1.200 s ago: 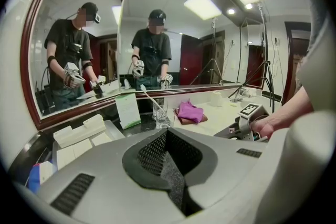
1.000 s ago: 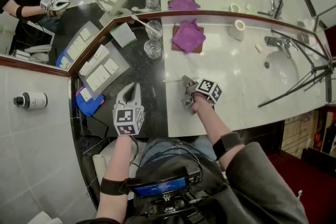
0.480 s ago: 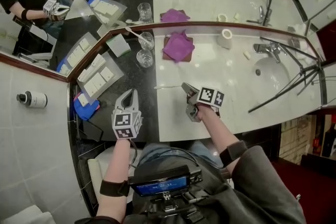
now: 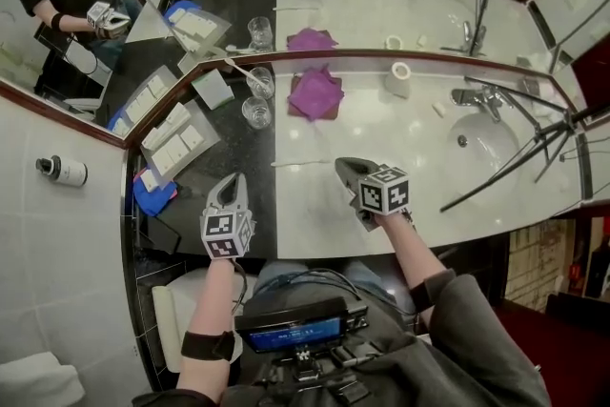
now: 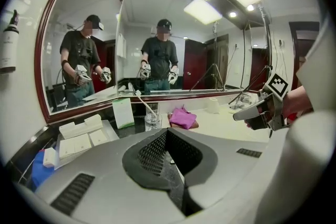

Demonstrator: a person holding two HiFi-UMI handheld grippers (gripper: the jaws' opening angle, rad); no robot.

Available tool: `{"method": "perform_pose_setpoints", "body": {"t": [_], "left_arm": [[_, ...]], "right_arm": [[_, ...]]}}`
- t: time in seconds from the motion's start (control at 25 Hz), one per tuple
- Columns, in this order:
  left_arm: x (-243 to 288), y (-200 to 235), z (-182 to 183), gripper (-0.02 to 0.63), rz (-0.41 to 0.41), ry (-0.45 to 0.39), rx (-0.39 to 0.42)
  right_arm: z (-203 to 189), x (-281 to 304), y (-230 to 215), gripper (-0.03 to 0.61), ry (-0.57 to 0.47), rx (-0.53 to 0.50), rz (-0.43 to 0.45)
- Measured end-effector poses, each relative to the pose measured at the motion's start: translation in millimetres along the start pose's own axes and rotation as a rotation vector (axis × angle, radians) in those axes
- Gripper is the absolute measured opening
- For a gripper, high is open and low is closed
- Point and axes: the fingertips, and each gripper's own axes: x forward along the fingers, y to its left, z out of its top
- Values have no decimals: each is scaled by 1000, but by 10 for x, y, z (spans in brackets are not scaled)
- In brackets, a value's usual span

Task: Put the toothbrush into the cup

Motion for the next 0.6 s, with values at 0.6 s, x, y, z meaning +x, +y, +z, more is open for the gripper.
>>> {"method": "perform_pose_setpoints", "body": {"t": [0.6], "left_arm": [[-67,-339,-82,0,-8,18,-31]], "right_arm": [[-6,-486,-281,11,-16,-281,-94]]}}
